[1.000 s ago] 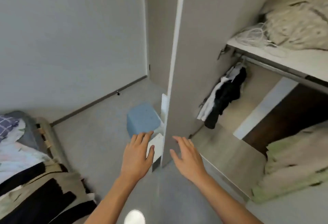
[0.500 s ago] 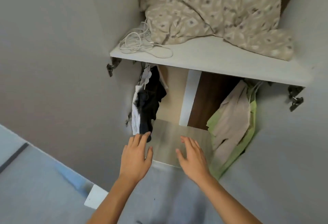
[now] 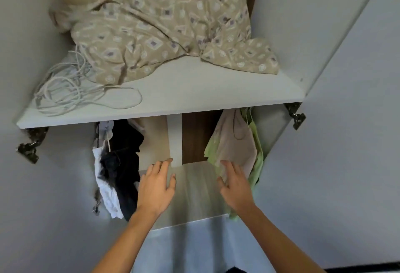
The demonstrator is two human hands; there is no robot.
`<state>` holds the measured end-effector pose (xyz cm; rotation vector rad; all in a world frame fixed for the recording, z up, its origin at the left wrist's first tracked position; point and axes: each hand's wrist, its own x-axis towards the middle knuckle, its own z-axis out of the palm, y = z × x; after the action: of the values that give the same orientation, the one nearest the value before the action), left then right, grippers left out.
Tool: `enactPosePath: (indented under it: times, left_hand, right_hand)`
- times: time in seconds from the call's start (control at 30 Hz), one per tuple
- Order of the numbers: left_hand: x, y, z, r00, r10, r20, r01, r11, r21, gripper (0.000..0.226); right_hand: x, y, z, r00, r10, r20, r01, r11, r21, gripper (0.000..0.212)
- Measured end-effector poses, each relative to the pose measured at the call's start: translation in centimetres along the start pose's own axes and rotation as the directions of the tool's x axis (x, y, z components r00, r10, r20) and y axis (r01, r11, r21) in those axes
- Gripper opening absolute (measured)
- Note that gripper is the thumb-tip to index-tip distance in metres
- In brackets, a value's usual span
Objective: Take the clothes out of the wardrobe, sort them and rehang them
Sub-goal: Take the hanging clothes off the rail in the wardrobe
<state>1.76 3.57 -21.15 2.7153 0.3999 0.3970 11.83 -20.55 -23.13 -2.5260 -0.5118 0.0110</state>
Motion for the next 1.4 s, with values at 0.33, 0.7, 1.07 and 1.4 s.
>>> enactPosePath:
  times: [0.33, 0.7, 1.07, 1.4]
  left_hand:
    - [7.4, -3.6, 2.9, 0.991, -0.127, -0.049, 0.132, 0.983, 0.125, 0.054]
    - [6.4, -15.2, 0.2, 0.685, -0.728, 0.019, 0.728, 0.685, -0.039, 0.058]
    - [8.4, -14.8, 1.8, 0.608, -0.784, 0.127, 0.790, 0.583, -0.190, 0.052]
    - [11.2, -4.8, 5.0, 0.719, -0.642, 0.268, 0.695, 0.670, -0.260, 0.048]
  right_hand:
    - [11.3, 8.5, -1.9, 0.959, 0.264, -0.099, -0.274, 0.957, -0.100, 0.070]
    - [16.6, 11.6, 1.0, 0.936, 0.330, -0.124, -0.335, 0.942, -0.022, 0.071]
    - [19.2, 7.0, 2.7, 0.915, 0.386, 0.116, -0.390, 0.920, 0.016, 0.032]
    - [15.6, -3.1, 7.8, 0.907, 0.151, 0.394, -0.233, 0.958, 0.168, 0.046]
